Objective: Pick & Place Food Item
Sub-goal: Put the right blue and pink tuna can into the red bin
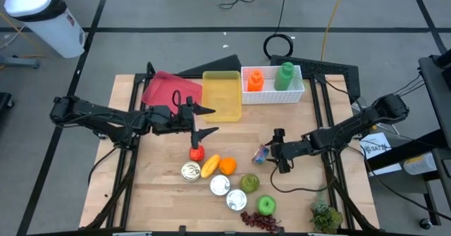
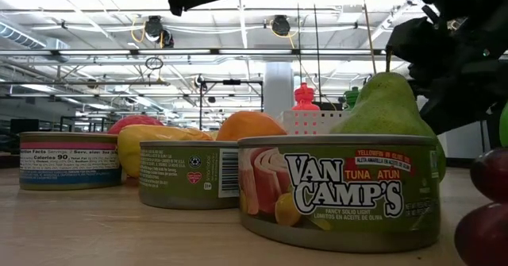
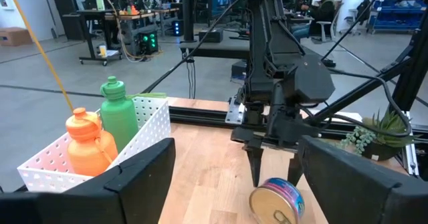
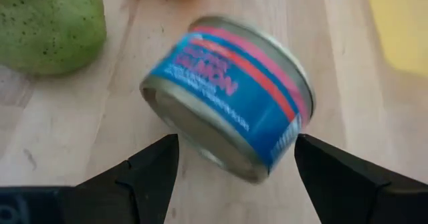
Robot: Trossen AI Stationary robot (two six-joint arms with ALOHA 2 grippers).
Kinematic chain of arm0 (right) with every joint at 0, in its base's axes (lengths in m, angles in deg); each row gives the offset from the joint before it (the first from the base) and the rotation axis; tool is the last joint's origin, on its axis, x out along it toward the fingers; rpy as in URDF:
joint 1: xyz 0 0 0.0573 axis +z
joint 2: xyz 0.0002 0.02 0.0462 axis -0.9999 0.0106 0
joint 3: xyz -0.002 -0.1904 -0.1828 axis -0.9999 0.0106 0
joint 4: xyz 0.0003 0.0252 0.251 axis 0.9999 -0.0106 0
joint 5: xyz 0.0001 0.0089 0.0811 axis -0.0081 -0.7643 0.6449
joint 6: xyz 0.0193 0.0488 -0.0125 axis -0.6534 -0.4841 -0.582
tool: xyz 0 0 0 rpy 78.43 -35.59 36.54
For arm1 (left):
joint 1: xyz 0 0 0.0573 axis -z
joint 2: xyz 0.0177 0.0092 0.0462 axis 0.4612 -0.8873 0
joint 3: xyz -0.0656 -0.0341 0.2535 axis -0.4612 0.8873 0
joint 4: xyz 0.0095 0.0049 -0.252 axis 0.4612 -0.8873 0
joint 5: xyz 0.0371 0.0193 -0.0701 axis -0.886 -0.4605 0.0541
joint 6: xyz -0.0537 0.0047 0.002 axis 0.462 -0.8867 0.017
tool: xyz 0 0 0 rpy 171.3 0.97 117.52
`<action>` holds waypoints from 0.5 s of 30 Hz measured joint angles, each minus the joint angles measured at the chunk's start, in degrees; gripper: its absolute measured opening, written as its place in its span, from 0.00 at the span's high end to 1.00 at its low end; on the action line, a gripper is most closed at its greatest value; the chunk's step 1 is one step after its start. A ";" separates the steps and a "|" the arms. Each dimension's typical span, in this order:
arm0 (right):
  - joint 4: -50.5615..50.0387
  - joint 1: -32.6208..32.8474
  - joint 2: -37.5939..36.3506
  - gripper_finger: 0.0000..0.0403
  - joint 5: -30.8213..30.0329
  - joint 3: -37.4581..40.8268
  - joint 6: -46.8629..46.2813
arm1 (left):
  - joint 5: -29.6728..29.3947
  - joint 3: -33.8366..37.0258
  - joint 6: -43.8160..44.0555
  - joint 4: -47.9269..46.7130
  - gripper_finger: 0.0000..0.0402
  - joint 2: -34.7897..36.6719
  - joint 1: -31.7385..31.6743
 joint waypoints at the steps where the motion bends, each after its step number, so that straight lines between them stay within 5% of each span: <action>1: -0.71 0.06 -0.43 0.31 0.58 0.01 -0.92 | -0.01 0.00 0.00 0.00 0.18 0.00 0.00; 15: -3.96 0.12 -6.68 0.31 15.13 0.02 -6.39 | -0.01 0.00 0.00 -0.39 0.24 0.00 0.02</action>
